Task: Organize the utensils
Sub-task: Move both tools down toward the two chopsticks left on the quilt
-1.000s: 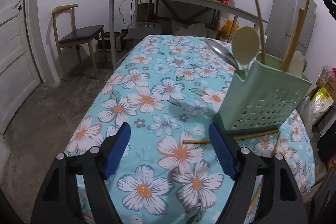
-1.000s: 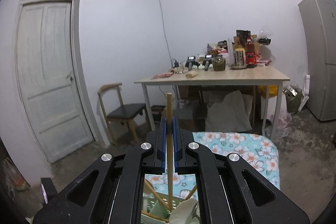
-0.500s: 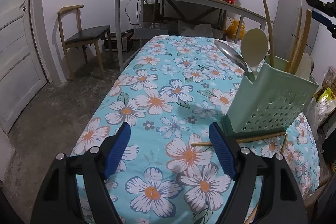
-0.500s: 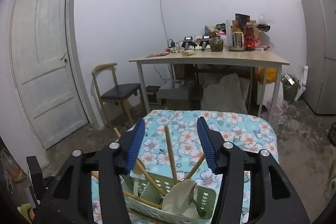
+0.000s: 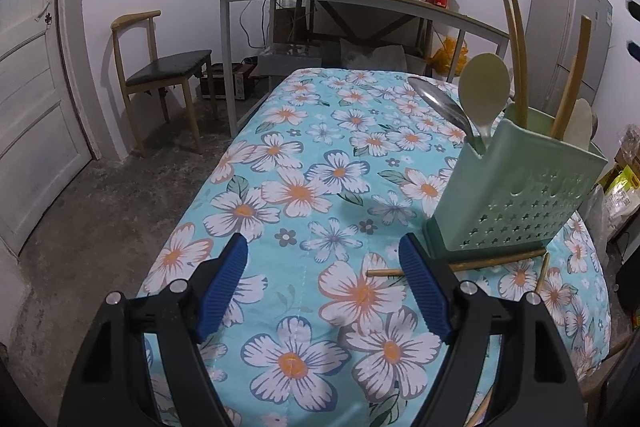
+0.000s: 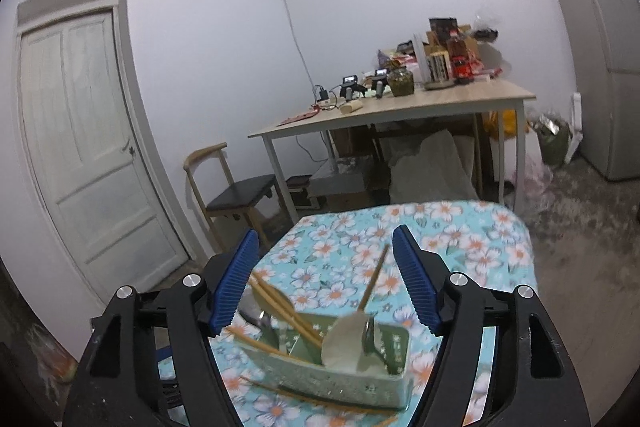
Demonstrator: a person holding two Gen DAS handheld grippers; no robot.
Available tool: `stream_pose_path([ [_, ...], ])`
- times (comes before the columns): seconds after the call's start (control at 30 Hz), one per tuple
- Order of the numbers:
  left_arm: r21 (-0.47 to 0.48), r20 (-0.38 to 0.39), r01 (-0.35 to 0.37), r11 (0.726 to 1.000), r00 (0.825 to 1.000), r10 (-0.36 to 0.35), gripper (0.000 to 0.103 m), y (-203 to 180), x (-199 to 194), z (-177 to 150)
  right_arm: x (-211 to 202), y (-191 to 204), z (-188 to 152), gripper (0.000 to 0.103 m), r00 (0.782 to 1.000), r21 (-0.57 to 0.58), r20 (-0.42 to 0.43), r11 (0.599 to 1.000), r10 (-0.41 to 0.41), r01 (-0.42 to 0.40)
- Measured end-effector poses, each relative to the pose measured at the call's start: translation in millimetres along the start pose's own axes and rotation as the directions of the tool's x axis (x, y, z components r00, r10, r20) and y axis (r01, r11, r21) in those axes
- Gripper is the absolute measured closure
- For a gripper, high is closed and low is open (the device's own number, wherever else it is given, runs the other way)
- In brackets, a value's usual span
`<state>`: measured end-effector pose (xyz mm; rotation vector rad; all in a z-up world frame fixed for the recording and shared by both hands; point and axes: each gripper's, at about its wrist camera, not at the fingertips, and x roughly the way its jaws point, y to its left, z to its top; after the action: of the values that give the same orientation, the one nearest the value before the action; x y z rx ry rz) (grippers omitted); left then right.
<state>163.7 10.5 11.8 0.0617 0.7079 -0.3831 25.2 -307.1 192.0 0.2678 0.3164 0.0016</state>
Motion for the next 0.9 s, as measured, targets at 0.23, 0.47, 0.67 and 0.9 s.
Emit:
stream_pose_path([
  [0.23, -0.006, -0.004, 0.006, 1.000, 1.000, -0.006, 0.026, 1.6, -0.5, -2.2, -19.6, -15.9, -31.4, 0.026, 0.998, 0.104, -0.058, 0.995, -0.005, 0.011],
  [0.47, 0.011, -0.013, 0.014, 1.000, 1.000, -0.014, 0.024, -3.1, 1.4, -8.8, -12.0, -41.5, -94.4, 0.026, 0.978, 0.274, -0.210, 0.960, 0.008, 0.051],
  [0.67, 0.033, -0.028, 0.020, 0.999, 0.999, -0.019, 0.024, -10.5, 4.8, -12.8, 11.1, -53.6, -152.6, 0.026, 0.939, 0.422, -0.336, 0.902, 0.067, 0.087],
  [0.9, 0.044, -0.037, 0.020, 0.999, 0.999, -0.018, 0.023, -12.5, 6.1, -16.4, 40.9, -54.5, -194.9, 0.038, 0.894, 0.510, -0.427, 0.852, 0.136, 0.115],
])
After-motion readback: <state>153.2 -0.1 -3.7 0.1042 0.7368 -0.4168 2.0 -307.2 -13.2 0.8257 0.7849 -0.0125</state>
